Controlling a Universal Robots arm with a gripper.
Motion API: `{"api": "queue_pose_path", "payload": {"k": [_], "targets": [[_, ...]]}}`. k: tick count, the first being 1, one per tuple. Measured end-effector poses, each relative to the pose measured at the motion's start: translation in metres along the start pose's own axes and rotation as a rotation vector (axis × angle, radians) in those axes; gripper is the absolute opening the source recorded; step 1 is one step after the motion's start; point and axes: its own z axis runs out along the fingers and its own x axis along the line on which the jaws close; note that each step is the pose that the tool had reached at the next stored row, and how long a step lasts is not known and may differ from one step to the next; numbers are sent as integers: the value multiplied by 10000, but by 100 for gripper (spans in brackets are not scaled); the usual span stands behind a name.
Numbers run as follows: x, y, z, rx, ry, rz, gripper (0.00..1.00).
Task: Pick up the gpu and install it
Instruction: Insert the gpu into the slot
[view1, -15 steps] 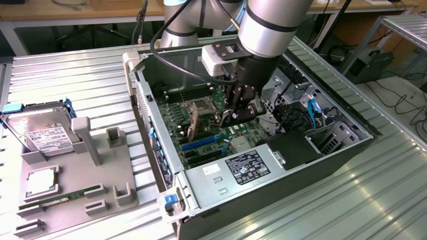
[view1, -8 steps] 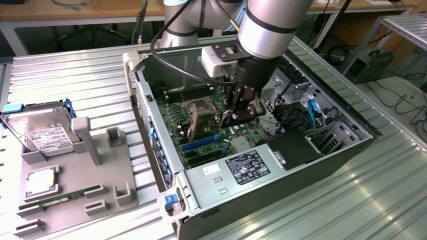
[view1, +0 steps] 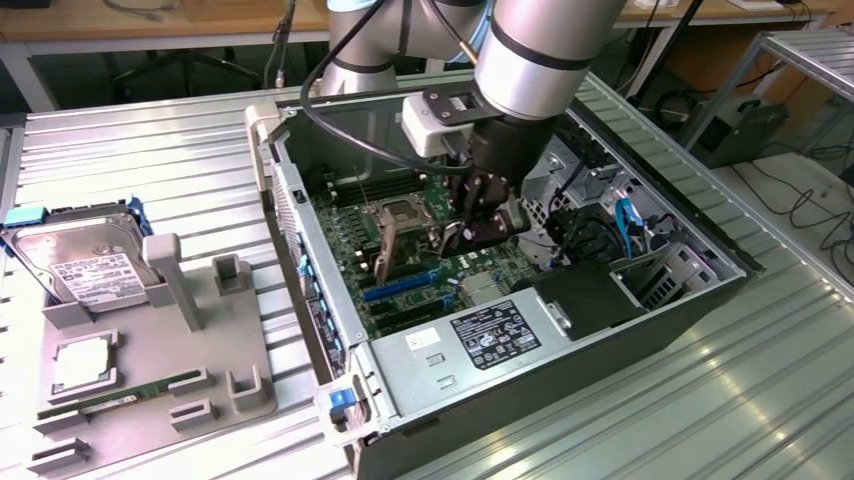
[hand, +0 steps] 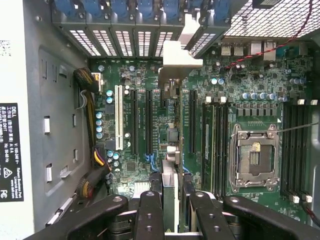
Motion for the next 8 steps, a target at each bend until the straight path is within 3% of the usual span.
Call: {"api": "queue_pose_path", "payload": {"k": [8], "targets": [[0, -1, 19, 0, 0, 0, 26]]}}
